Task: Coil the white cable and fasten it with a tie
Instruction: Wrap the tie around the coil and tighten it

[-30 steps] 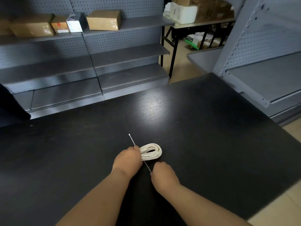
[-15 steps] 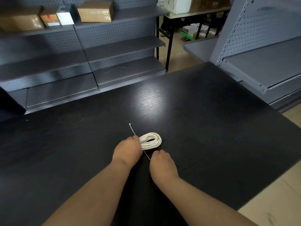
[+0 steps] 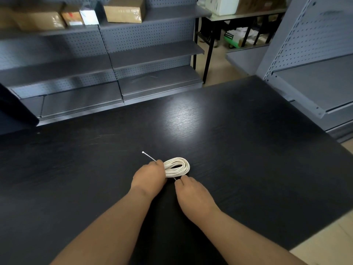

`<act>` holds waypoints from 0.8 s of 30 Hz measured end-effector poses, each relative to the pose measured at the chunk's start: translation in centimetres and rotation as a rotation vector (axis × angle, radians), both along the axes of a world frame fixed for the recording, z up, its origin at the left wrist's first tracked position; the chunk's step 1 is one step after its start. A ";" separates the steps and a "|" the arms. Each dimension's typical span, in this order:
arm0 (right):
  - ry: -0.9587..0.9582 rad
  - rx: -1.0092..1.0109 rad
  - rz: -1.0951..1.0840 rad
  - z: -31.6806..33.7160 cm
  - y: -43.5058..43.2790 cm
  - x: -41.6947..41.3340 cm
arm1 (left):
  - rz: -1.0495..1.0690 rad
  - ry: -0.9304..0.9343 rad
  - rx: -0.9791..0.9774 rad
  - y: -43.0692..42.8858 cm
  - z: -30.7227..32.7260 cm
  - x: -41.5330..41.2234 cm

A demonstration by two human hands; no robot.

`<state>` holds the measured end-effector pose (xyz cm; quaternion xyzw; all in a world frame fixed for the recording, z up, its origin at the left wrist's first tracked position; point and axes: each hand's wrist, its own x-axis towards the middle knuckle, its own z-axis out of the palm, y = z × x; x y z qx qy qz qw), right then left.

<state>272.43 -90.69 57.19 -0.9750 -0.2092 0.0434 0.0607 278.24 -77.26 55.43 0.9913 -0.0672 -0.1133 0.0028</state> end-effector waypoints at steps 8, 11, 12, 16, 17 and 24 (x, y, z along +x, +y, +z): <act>0.145 0.272 0.075 0.1 -1.0 0.6 | -0.003 0.003 -0.012 0.0 0.3 -0.2; 0.222 0.299 0.104 1.1 -1.3 0.6 | -0.002 0.004 -0.011 0.1 0.4 -0.3; 0.239 0.312 0.109 1.2 -1.3 0.7 | -0.005 0.004 -0.006 0.1 0.4 -0.3; 0.232 0.313 0.108 0.6 -1.6 1.3 | 0.009 0.020 -0.012 0.1 0.4 -0.3; 0.213 0.317 0.101 0.4 -1.6 1.5 | 0.013 0.025 -0.016 0.1 0.5 -0.3; 0.046 0.527 0.000 0.5 -0.3 2.9 | 0.024 0.034 -0.042 0.1 0.5 -0.3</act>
